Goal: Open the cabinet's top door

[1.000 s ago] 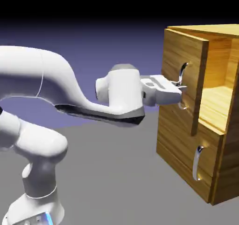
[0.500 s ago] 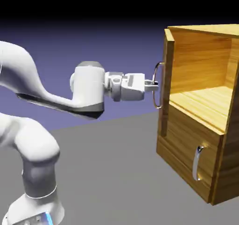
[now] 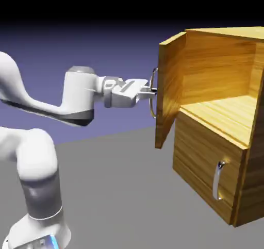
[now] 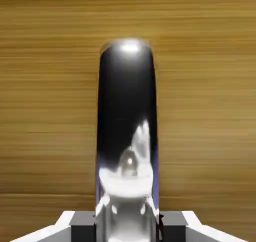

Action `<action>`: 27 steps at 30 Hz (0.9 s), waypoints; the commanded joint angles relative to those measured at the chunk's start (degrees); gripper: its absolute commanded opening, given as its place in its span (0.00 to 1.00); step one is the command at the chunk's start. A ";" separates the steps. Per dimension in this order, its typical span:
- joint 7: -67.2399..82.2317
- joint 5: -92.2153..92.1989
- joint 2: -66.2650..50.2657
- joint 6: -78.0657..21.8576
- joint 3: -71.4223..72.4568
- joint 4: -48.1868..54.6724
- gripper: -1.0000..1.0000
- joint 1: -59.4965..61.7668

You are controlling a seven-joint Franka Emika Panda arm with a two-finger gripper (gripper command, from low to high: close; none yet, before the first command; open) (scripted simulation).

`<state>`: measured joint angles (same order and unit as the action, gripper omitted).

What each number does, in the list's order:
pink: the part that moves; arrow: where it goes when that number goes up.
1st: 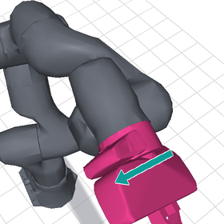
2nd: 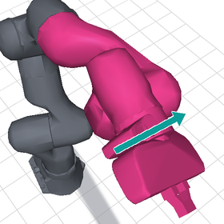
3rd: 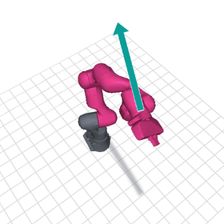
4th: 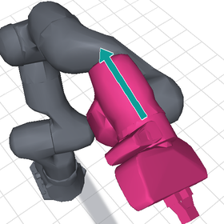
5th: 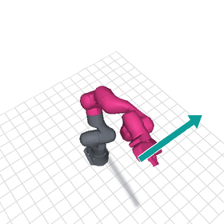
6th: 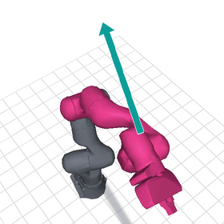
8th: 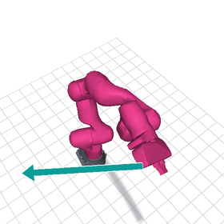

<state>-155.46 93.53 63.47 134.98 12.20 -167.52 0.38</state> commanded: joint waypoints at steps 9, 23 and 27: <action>5.49 -22.44 0.30 -17.69 16.09 2.05 0.00 -4.53; 4.46 -46.93 -13.44 -49.32 45.16 23.67 0.00 6.77; 3.94 -50.89 -16.56 -56.99 53.42 31.84 0.00 14.66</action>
<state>-151.51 42.67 46.91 78.05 65.62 -135.68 15.04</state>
